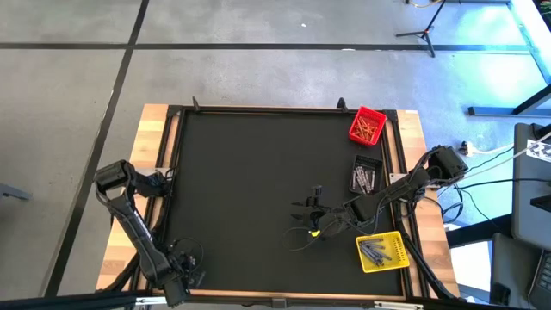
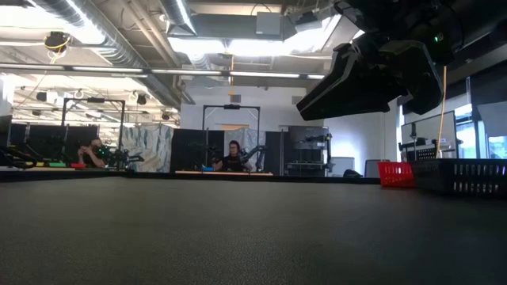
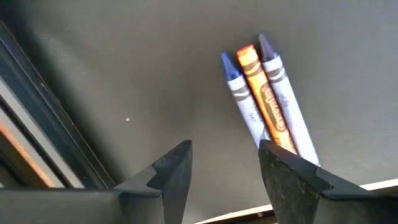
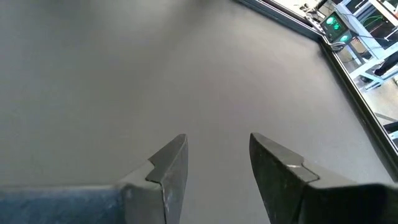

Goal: Sort crayons
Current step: Put the blue crayon into the yellow bin

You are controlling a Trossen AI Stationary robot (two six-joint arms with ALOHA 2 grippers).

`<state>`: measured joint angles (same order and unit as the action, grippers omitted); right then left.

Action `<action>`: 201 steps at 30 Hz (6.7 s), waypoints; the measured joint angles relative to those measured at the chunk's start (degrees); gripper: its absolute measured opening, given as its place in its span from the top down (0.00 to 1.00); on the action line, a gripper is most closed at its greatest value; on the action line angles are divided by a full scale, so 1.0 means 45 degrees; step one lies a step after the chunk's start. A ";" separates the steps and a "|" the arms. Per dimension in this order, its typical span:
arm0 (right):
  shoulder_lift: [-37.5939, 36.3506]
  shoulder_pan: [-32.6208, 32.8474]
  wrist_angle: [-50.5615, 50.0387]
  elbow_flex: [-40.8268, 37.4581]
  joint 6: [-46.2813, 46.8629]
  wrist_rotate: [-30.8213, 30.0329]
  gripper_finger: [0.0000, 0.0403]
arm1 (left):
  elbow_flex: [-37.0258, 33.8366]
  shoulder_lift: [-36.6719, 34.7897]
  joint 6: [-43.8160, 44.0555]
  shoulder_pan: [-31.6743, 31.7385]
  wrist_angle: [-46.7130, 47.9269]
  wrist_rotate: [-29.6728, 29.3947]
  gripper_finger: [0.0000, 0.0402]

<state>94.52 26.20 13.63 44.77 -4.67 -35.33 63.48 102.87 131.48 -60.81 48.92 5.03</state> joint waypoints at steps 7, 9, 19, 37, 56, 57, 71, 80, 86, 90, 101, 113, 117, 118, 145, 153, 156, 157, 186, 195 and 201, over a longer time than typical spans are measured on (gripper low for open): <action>-0.0005 0.0000 0.0017 0.0000 0.0005 0.0000 0.58 | 0.0000 0.0000 0.0000 0.0007 0.0016 -0.0411 0.56; -0.0005 0.0000 0.0045 0.0000 0.0005 0.0000 0.58 | 0.0000 0.0000 -0.0005 0.0002 0.0017 -0.0411 0.56; -0.0005 0.0000 0.0080 0.0000 0.0005 0.0000 0.58 | -0.0551 0.0027 0.0012 -0.0105 -0.0560 -0.0463 0.56; -0.0005 0.0000 0.0112 0.0000 0.0005 0.0000 0.58 | -0.0850 -0.0015 -0.0255 -0.0109 -0.1308 -0.0313 0.70; -0.0010 0.0005 0.0452 -0.0005 0.0011 -0.0005 0.58 | -0.0700 -0.0219 -0.0822 -0.0120 -0.1323 -0.1149 0.98; -0.0010 0.0005 0.0503 -0.0003 0.0078 0.0000 0.58 | -0.0597 -0.0337 -0.0975 -0.0124 -0.1324 -0.1633 0.98; 0.0137 -0.0438 0.3228 0.0039 0.0976 0.3649 0.33 | 0.0442 -0.0850 -1.0220 0.0231 -0.3580 -1.2509 0.98; 0.1640 -0.0492 0.7765 0.0039 0.0986 0.5104 0.36 | 0.0442 -0.0850 -1.7020 0.1691 -0.5629 -1.6932 0.98; 0.2532 -0.0495 0.9394 0.0328 0.1020 0.5110 0.43 | 0.0442 -0.0850 -2.0071 0.3092 -0.7324 -1.7193 0.98; 0.3040 -0.0495 0.9399 0.0985 0.0995 0.5110 0.46 | 0.0442 -0.0850 -2.1802 0.3707 -0.8198 -1.7190 0.98; 0.3424 -0.0513 0.9310 0.1734 0.0304 0.3390 0.52 | 0.0437 -0.0855 -2.4092 0.4606 -1.0571 -1.5258 0.98; 0.3424 -0.0609 0.9340 0.2017 0.0216 0.5225 0.65 | 0.0437 -0.0855 -2.4680 0.4864 -1.1141 -1.4547 0.98; 0.3424 -0.0690 0.8981 0.2093 -0.0015 0.5331 0.84 | 0.0437 -0.0855 -2.4693 0.4925 -1.1125 -1.4267 0.98; 0.3424 -0.0698 0.8873 0.2093 -0.0026 0.5319 0.90 | 0.0437 -0.0855 -2.4686 0.4933 -1.1130 -1.4205 0.98; -0.1186 0.0602 -0.3527 0.2207 0.1621 0.3288 0.97 | -0.5107 -0.0860 -2.2317 0.3869 -1.5881 -1.2397 0.76; -0.1932 0.1774 -0.9472 0.3424 0.5280 0.4110 0.92 | -0.6161 -0.0860 -2.3392 0.3893 -1.8927 -1.1028 0.76; -0.1940 0.2455 -1.1742 0.3837 0.6824 0.4114 0.96 | -0.6173 -0.0860 -2.3387 0.3886 -1.8911 -1.1329 0.76; -0.1943 0.2684 -1.2161 0.3880 0.7319 0.4114 0.97 | -0.6172 -0.0860 -2.3382 0.3895 -1.8918 -1.1403 0.76; -0.1531 0.9136 -1.6356 0.2162 1.8321 0.4350 0.89 | -0.6173 -0.0855 -2.3241 0.4044 -1.9033 -1.1917 0.76; -0.1569 0.9092 -1.6125 0.1752 1.8637 0.4770 0.75 | -0.6169 -0.0855 -2.3323 0.4044 -1.9028 -1.1908 0.76; -0.1579 0.9088 -1.6694 0.2610 1.8650 0.4068 0.53 | -0.6169 -0.0865 -2.3251 0.4403 -1.9033 -1.2066 0.76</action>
<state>87.42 67.09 -61.49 56.52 79.26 -17.03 35.73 98.98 26.85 -41.00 -36.73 -49.27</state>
